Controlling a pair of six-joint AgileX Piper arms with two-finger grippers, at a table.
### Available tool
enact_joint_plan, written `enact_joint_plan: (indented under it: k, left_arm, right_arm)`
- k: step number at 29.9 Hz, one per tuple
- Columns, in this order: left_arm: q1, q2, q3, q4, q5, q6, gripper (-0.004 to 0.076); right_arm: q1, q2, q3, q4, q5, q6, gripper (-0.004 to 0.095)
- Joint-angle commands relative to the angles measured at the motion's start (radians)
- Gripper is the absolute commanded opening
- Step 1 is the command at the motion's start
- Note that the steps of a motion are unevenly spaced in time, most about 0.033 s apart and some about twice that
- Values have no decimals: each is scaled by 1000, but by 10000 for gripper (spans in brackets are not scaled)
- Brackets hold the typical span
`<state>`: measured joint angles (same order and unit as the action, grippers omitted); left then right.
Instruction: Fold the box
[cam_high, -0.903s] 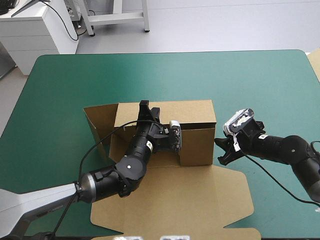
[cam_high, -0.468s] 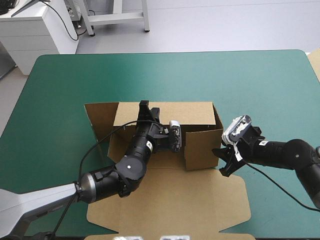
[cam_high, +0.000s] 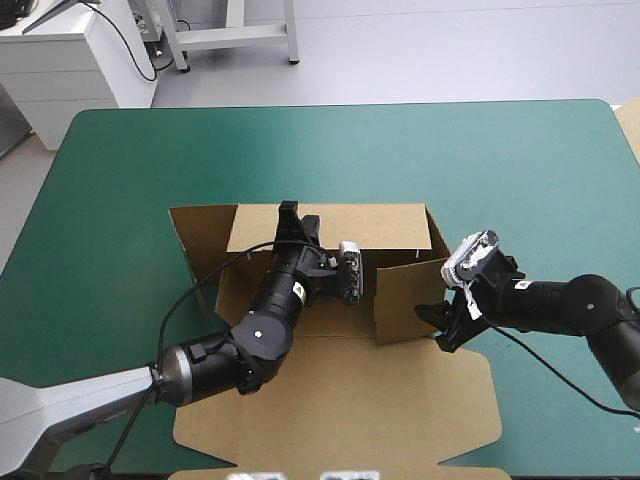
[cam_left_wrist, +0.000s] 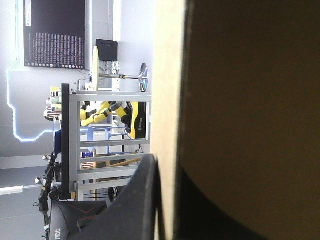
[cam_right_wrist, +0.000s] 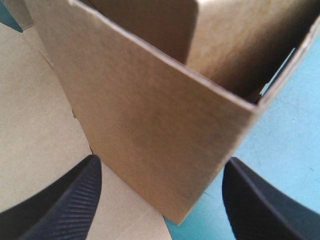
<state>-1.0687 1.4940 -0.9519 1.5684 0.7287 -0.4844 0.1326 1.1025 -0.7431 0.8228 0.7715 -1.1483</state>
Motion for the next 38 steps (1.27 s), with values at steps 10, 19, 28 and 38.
enact_joint_plan:
  k: [10, 19, 28, 38]
  left_arm:
    - [-1, -25, -12, -54, -17, -16, -7]
    - [-1, -25, -12, -54, -36, -18, -7]
    - [-1, -25, -12, -65, 37, -18, -7]
    - [-1, -25, -12, -65, 6, -22, -6]
  right_arm:
    - [-3, 72, -30, 185, -71, -133, 661]
    - [168, 109, -32, 173, -300, -122, 659]
    - [225, 125, -33, -6, -383, 38, 390]
    - [225, 125, -33, -1, -388, 45, -19]
